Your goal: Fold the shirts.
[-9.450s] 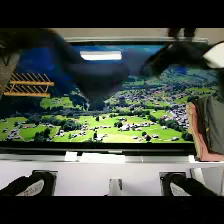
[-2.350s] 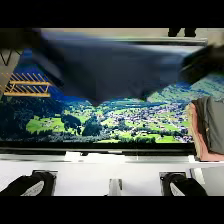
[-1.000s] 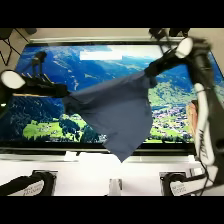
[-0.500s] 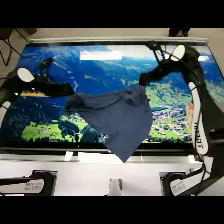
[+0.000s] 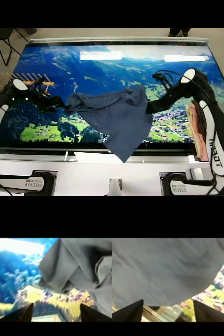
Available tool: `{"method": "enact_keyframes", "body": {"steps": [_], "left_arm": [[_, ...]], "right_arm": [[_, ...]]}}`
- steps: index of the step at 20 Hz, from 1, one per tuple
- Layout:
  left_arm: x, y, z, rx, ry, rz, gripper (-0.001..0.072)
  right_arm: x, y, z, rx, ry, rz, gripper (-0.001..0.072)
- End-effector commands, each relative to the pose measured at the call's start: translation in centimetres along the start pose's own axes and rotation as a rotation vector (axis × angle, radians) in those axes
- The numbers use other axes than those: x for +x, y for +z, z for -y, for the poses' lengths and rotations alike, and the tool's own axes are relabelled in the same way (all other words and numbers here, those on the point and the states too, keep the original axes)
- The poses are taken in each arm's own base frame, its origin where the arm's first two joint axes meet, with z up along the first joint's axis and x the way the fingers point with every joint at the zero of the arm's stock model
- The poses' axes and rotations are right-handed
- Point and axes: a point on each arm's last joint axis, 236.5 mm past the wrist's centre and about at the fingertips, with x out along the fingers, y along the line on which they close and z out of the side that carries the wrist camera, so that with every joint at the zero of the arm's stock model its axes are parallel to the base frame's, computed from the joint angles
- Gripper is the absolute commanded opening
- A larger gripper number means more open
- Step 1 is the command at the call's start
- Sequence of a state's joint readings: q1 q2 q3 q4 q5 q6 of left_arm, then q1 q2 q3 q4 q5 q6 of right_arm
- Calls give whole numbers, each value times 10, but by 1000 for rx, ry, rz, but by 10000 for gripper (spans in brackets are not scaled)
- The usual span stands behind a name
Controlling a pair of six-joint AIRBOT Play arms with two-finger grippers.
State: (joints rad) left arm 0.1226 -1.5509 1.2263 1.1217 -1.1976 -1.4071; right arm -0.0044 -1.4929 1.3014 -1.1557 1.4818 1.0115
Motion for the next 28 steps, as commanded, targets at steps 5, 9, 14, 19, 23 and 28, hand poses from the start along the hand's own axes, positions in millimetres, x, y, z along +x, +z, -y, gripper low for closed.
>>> {"method": "enact_keyframes", "body": {"steps": [5,9,14,19,23,28], "left_arm": [[40,24,8,5,-14,81,657],[45,22,17,-4,-49,69,108],[17,23,35,135,-72,64,36],[-15,25,51,173,-79,121,36],[-32,23,59,189,-83,146,36],[-41,16,65,203,-90,136,36]], "right_arm": [[35,-54,-15,53,66,-90,673],[50,-48,-19,107,98,-40,673],[82,-71,-29,159,161,-60,672],[85,-83,-18,150,114,-104,672],[85,-84,-18,171,113,-105,670],[98,-72,-25,228,181,-77,653]]}}
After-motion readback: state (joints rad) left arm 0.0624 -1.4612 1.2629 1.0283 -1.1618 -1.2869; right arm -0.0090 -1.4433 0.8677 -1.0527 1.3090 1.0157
